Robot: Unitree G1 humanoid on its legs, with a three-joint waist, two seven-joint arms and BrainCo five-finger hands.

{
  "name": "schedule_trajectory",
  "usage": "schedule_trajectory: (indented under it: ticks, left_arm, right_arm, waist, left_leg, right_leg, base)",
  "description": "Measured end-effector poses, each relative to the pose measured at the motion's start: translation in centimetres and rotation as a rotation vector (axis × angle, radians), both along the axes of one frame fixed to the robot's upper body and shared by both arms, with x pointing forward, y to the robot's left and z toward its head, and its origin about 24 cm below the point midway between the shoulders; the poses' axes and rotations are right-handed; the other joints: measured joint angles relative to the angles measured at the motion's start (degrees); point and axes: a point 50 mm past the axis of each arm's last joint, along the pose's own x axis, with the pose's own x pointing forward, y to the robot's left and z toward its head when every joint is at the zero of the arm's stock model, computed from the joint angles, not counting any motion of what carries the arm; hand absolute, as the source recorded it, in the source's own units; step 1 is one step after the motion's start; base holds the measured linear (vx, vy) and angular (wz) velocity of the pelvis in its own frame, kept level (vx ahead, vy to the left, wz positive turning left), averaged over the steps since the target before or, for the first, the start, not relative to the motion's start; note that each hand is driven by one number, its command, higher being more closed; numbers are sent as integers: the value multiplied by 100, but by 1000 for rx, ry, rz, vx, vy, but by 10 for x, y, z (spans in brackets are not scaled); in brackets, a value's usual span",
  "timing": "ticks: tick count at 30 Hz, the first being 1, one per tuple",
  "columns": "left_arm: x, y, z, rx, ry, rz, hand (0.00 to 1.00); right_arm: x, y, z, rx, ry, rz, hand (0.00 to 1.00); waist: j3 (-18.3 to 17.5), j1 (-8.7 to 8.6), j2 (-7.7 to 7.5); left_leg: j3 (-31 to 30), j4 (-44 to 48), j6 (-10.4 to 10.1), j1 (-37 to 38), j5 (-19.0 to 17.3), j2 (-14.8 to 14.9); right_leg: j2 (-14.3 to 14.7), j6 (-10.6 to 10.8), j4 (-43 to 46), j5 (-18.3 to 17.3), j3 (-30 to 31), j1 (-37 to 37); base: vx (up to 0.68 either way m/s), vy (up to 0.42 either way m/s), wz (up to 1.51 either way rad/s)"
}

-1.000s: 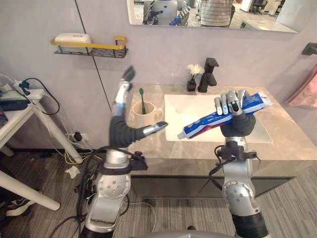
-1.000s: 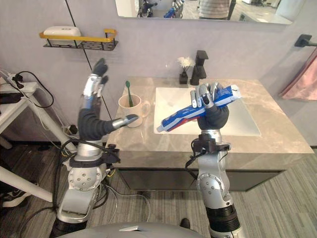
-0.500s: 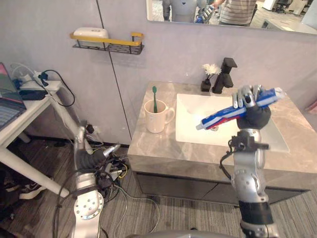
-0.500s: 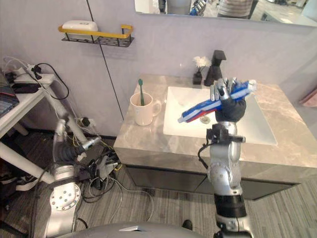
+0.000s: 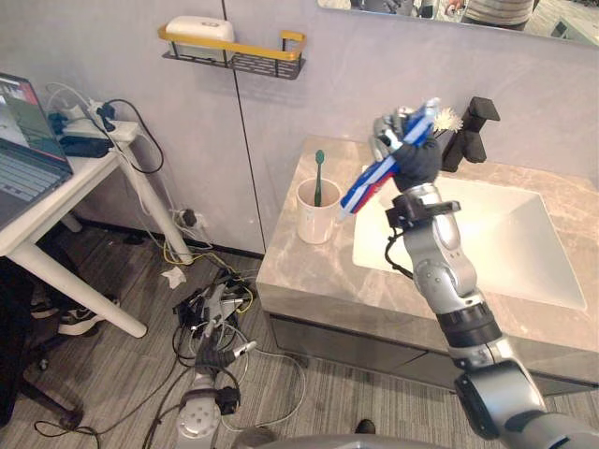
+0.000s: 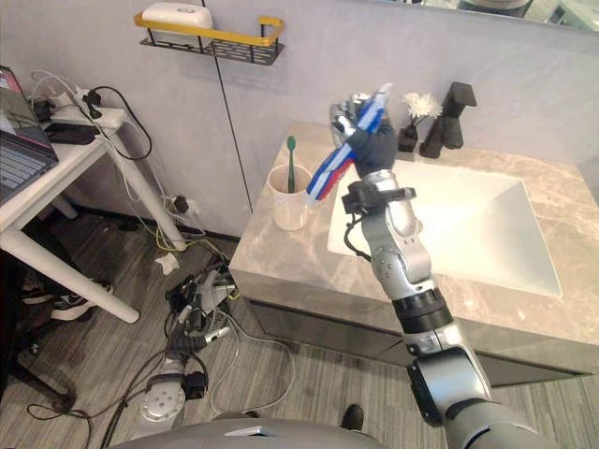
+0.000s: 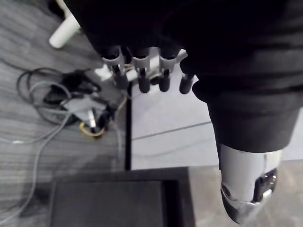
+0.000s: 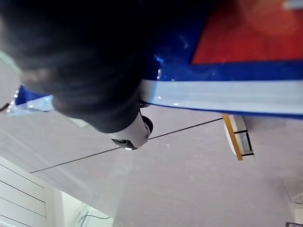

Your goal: Organize washtable

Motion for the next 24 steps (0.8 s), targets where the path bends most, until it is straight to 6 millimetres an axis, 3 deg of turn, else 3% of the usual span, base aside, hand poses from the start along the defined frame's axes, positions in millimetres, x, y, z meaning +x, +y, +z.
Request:
schedule_trajectory:
  ticks: [9,20,24]
  left_arm:
    - [1,-12,-6,-19,30,-71,0]
    - [0,-12,-7,-3,42,-104,0]
    - [0,-11,-7,-1,43,-102,0]
  right_arm:
    - [11,16,35,-103,-87,1,100]
    - [18,21,48,-164,-115,-39,100]
    - [25,20,67,-205,-157,-86,100]
  waist:
    - [211,121,-101]
    - [265,196,-145]
    - [411,227,-208]
  left_leg:
    - [-32,69,-1,-153,-1,10]
    - [-32,105,-2,-212,0,9]
    - [-42,118,-2,-273,0,9]
  right_leg:
    - [10,-15,-1,18,-3,-75]
    - [12,-15,-1,24,-3,-141]
    - [13,-13,-1,35,-7,-178]
  base:
    - [-23,-6,1]
    - [0,0,0]
    - [-18,-2,1]
